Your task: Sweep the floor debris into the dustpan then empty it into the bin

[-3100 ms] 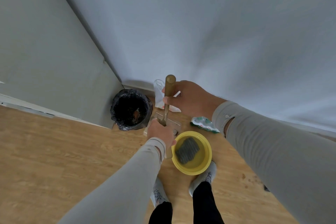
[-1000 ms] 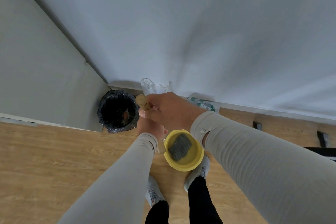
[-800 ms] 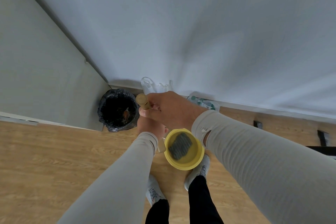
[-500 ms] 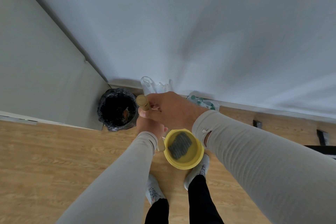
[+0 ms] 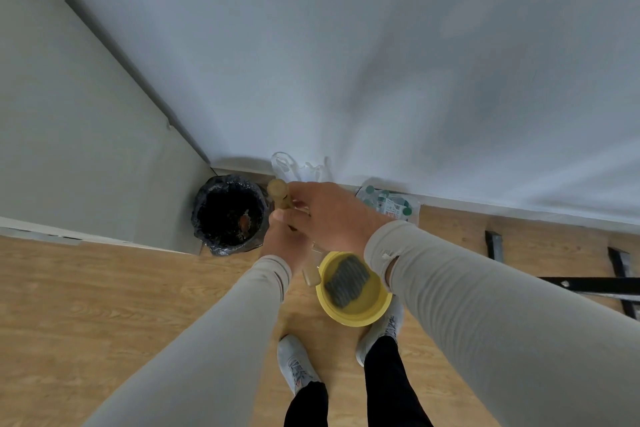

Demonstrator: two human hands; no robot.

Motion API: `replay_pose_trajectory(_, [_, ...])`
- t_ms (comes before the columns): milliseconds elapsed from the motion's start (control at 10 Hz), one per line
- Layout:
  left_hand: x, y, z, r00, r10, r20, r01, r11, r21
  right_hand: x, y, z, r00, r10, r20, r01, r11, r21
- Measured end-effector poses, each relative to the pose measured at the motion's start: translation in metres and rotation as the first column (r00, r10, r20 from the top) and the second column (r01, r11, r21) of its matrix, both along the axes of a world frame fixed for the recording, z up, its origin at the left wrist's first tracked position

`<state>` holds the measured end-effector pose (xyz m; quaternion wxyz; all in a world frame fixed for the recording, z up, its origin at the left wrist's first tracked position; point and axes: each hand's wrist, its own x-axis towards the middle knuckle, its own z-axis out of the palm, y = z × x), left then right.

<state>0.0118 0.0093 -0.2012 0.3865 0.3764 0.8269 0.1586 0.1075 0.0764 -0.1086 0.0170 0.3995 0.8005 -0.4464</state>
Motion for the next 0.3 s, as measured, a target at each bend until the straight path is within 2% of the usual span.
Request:
replay_pose_trajectory(100, [-0.008,-0.006,0.014,0.959,0.106,0.262,-0.104,0.994,-0.021,0.0,0.002,0.001,0.999,0.009,0.03,-0.009,1.0,0.004])
replay_pose_trajectory(200, [-0.019,-0.013,0.029,0.941,0.153,0.301,-0.146,0.988,-0.045,0.002,0.003,0.008,0.994,-0.003,0.106,0.002,1.0,0.006])
replay_pose_trajectory(300, [-0.035,-0.022,0.039,0.935,0.132,0.328,-0.117,0.991,-0.066,0.012,0.002,0.014,0.984,-0.01,0.177,0.004,0.999,0.032])
